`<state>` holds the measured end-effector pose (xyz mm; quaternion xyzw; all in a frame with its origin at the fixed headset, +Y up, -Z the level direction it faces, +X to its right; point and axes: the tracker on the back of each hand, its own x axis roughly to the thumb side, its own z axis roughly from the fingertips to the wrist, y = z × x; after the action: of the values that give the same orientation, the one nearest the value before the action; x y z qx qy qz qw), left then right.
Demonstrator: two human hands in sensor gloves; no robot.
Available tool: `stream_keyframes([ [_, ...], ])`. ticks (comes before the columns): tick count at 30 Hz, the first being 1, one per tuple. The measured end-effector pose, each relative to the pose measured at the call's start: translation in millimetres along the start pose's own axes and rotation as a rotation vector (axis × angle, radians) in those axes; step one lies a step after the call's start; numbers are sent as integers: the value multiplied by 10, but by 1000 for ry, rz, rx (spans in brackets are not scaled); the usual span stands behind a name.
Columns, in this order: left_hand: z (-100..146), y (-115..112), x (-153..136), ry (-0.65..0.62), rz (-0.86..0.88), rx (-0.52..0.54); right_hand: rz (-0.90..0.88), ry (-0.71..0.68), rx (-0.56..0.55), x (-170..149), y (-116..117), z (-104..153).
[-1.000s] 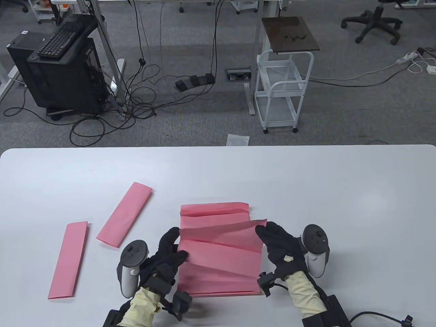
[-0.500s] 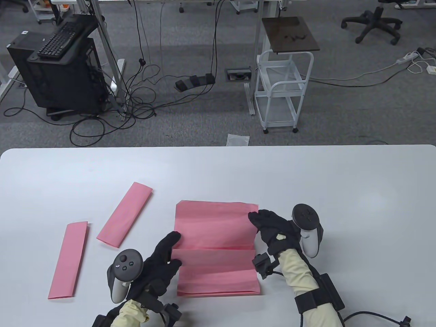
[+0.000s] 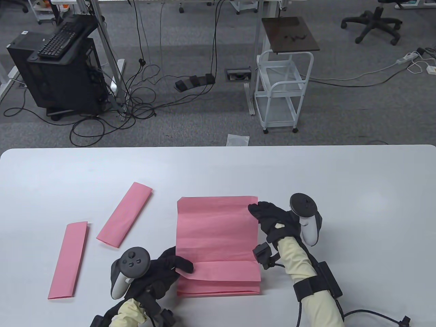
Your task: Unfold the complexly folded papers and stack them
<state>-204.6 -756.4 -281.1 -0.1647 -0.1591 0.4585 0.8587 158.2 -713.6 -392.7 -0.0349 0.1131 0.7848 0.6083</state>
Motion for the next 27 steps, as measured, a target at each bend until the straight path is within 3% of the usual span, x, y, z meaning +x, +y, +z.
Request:
stream_keyframes([
  [6,6,16,77,-32,-86,-2,-23,11,-36,-60,17,-26],
  [11,10,-13,50,-72,0,-115,-34,21,-30,-80,9,-33],
  [15,2,-38,40,9,13,49,-30,21,-32,-66,16,-37],
  [27,6,-78,71,17,-176,107,-27,16,-20,-51,43,-61],
])
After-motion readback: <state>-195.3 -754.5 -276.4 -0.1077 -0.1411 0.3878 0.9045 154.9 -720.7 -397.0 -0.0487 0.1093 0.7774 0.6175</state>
